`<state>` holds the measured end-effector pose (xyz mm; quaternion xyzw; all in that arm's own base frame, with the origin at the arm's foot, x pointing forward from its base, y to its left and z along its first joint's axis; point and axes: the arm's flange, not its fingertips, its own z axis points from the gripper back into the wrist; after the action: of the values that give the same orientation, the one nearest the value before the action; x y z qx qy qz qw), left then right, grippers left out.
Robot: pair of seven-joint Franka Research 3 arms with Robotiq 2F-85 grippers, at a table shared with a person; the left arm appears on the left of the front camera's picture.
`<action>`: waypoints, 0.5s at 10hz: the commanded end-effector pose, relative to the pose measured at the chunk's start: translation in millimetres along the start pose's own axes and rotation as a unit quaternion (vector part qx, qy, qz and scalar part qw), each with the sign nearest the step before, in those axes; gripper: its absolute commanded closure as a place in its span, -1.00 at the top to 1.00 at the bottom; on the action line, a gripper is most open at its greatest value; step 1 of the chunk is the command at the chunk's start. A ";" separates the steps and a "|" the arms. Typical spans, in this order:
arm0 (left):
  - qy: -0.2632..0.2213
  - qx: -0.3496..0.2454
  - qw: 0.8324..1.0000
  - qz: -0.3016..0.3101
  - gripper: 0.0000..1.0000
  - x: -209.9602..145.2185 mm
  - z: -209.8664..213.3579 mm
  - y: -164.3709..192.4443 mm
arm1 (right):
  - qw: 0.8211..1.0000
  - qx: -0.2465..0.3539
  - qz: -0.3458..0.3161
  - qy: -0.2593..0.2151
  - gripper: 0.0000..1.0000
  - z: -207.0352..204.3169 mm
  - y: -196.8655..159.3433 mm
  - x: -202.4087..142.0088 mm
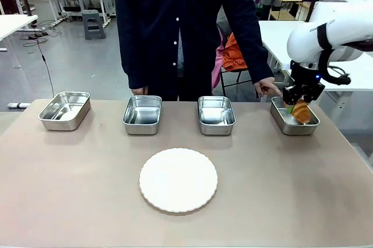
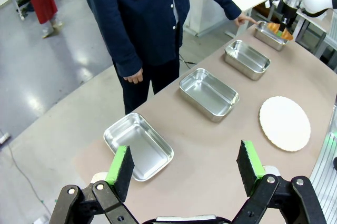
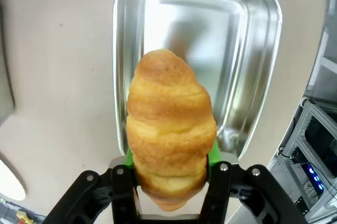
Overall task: Place the bread in the container.
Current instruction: Place the Butter Roll into the Airtight Container indicated by the human.
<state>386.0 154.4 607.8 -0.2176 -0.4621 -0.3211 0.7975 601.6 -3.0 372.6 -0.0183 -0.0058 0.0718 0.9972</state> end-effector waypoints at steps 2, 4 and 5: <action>-0.005 -0.004 1.000 -0.002 1.00 -0.9 0.6 -0.7 | 1.000 0.005 -0.019 -0.011 0.02 -9.5 -10.6 11.8; -0.005 -0.004 1.000 -0.002 1.00 -0.9 0.6 -0.7 | 1.000 0.007 -0.025 -0.015 0.02 -19.7 -14.3 16.2; -0.005 -0.004 1.000 -0.002 1.00 -0.9 0.6 -0.7 | 0.999 0.004 -0.026 -0.017 0.02 -22.9 -15.2 16.8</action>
<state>385.9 154.4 607.8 -0.2176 -0.4621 -0.3211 0.7975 613.6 -14.9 352.1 -0.0152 -0.0121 0.0601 0.9980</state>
